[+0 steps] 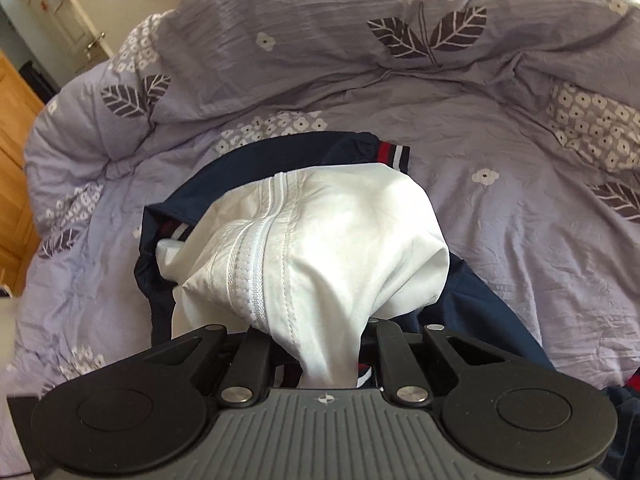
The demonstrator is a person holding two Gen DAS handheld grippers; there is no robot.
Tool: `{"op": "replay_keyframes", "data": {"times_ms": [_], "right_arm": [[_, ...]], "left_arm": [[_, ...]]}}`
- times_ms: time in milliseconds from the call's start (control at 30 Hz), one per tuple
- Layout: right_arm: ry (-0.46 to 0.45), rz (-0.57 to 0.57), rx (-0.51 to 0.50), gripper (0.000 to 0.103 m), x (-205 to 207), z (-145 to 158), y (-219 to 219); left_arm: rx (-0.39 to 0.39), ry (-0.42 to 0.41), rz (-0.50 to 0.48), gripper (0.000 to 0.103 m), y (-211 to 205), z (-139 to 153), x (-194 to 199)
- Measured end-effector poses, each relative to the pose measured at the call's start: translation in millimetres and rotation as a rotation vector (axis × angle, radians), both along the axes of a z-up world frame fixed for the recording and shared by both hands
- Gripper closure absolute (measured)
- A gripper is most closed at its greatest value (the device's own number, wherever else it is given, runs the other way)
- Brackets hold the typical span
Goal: Fold clothes
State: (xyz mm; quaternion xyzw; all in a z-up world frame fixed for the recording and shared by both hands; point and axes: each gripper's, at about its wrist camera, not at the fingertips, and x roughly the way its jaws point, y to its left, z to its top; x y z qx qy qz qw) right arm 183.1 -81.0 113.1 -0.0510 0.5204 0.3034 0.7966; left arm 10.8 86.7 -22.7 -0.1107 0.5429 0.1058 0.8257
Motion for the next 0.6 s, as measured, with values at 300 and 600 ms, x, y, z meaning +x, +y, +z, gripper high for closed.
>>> {"op": "replay_keyframes", "data": {"times_ms": [300, 600], "right_arm": [[-0.028, -0.031, 0.025, 0.089, -1.5, 26.0, -56.3], [-0.039, -0.095, -0.050, 0.086, 6.6, 0.4, -46.9]], "left_arm": [[0.133, -0.180, 0.003, 0.025, 27.2, 70.8, 52.0], [0.217, -0.073, -0.161, 0.010, -2.5, 60.5, 6.9]]}}
